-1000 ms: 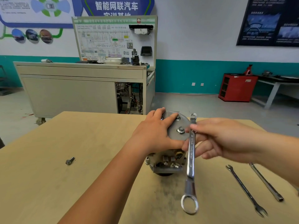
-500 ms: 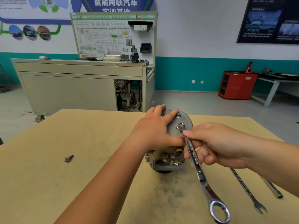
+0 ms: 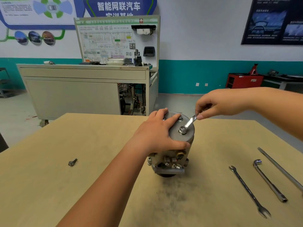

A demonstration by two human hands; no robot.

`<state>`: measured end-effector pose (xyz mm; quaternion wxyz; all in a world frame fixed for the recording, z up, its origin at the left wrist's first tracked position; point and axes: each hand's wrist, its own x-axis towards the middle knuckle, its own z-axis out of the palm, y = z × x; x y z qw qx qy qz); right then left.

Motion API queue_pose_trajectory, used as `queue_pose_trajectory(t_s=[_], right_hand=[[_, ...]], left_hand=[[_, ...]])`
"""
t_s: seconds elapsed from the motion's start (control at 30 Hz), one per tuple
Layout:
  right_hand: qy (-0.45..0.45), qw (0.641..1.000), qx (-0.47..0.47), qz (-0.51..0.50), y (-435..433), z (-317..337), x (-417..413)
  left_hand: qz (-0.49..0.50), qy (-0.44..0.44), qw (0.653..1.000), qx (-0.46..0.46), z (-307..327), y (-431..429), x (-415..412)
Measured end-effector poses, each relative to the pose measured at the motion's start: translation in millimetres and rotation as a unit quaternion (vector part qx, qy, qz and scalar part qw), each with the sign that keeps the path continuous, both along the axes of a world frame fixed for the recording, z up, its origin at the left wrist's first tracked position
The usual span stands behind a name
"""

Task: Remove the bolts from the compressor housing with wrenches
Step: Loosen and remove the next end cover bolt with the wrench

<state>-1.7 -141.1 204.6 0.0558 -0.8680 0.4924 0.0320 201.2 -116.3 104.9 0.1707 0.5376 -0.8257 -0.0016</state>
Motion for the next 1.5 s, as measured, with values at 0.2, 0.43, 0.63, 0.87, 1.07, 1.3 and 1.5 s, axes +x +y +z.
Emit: queue_pose_trajectory(t_s=[0.2,0.43,0.63,0.87,1.07,1.3,1.5], right_hand=[[-0.045,0.999,-0.020,-0.008,3,-2,-21],[-0.415,0.897,0.088,-0.125,40,-15,-18],[-0.462,0.806,0.339,-0.146,80,-50,21],[-0.541,0.730,0.386,-0.159,83,-61,42],[-0.513,0.751,0.388,-0.149,78,-61,42],[-0.132,0.973,0.145,-0.120,48,-22,5],[0.039,0.996,-0.071,-0.040,16,-17,-8]], left_hand=[[-0.005,0.003,1.000,0.003,0,0,3],[-0.009,0.015,1.000,-0.003,-2,-2,4],[0.002,0.020,1.000,0.001,-2,0,2],[-0.006,0.013,1.000,0.006,0,0,3],[-0.011,0.006,1.000,0.001,-2,-2,4],[-0.010,0.016,1.000,-0.010,-4,-3,6],[-0.008,0.013,1.000,-0.006,-3,-2,2]])
